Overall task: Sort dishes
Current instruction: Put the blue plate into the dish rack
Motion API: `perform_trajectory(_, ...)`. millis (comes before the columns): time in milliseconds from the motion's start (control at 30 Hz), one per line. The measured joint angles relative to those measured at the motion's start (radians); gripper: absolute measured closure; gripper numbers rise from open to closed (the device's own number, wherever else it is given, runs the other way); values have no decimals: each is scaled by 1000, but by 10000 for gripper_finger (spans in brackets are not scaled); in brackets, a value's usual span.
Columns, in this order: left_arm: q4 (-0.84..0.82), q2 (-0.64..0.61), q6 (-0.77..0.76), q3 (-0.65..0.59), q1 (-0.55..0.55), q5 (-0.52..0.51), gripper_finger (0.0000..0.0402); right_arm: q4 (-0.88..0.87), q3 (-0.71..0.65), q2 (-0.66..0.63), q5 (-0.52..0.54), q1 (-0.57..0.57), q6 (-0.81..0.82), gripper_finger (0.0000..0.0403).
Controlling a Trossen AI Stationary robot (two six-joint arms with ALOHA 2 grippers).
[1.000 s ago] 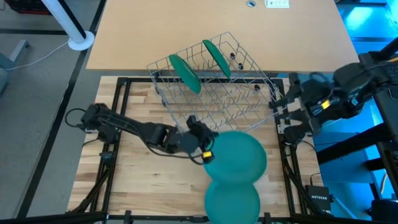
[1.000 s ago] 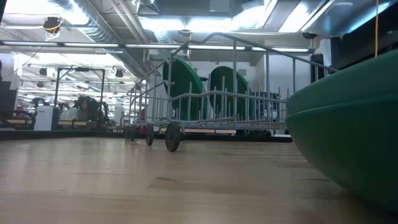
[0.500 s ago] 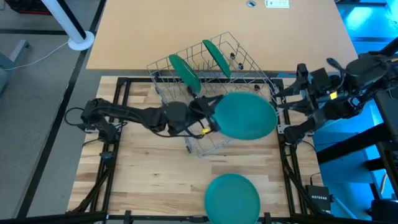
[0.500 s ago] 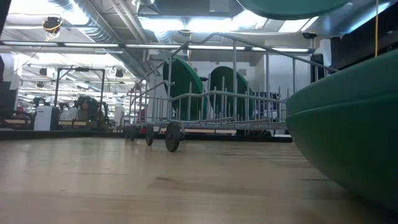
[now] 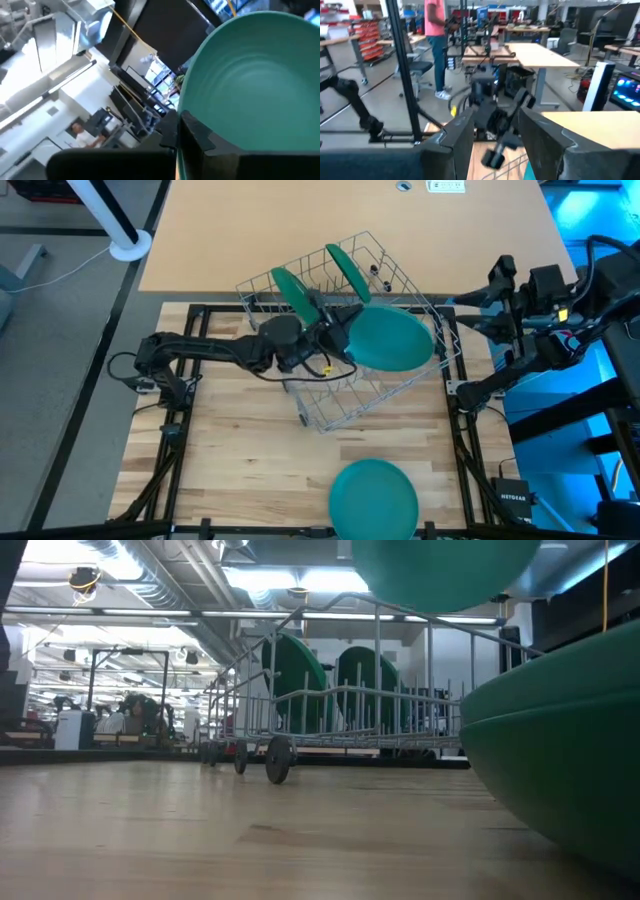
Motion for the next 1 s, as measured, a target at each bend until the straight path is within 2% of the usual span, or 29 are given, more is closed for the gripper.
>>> perform_trajectory(167,-4,10,100,0,41,62,401,-2,0,9,5,0,0,242)
perform_trajectory(367,-12,19,193,0,64,73,401,-55,0,52,15,0,1,242)
perform_trajectory(467,-10,19,220,0,69,72,401,-69,0,87,146,0,55,242)
perform_trajectory(633,-2,19,253,0,72,71,401,-220,0,146,468,0,114,242)
perform_trajectory(700,-3,19,259,0,74,70,401,-285,0,174,524,0,148,242)
perform_trajectory(900,-5,19,250,0,72,69,401,-478,-1,262,503,0,272,242)
perform_trajectory(1000,-5,19,250,0,71,69,401,-470,-36,279,496,-7,295,242)
